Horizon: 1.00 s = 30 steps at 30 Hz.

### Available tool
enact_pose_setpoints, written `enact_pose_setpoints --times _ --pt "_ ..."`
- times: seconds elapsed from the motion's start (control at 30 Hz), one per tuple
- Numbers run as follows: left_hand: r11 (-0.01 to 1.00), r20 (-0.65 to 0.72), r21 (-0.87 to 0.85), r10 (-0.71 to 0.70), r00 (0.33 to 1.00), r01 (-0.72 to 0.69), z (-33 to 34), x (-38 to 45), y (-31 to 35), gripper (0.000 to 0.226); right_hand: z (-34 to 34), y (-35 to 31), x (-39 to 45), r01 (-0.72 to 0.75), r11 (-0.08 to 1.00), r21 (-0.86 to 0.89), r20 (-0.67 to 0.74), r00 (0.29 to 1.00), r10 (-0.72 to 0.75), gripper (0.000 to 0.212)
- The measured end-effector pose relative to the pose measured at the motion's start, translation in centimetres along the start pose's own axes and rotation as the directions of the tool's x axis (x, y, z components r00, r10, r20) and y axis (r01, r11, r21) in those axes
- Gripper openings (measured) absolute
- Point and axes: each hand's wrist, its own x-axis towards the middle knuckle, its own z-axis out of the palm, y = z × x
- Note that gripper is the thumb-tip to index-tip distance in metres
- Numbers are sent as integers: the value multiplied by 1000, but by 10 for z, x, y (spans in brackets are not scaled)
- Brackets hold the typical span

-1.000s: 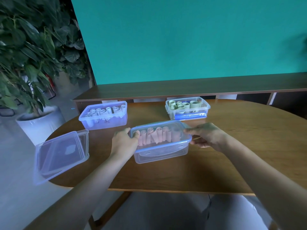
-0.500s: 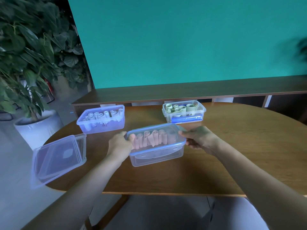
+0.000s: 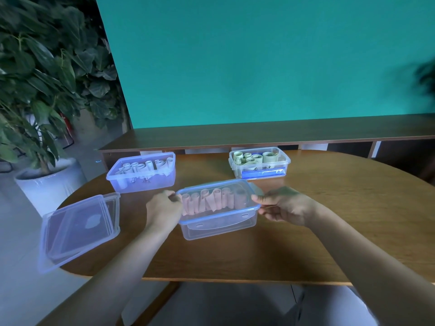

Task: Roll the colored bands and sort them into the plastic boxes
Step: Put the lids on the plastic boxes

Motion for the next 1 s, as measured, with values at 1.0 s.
enact_pose_setpoints --times 1.0 --pt "821 348 -476 -154 925 316 -30 -16 -16 26 10 4 -5 -5 989 150 19 1000 2 22"
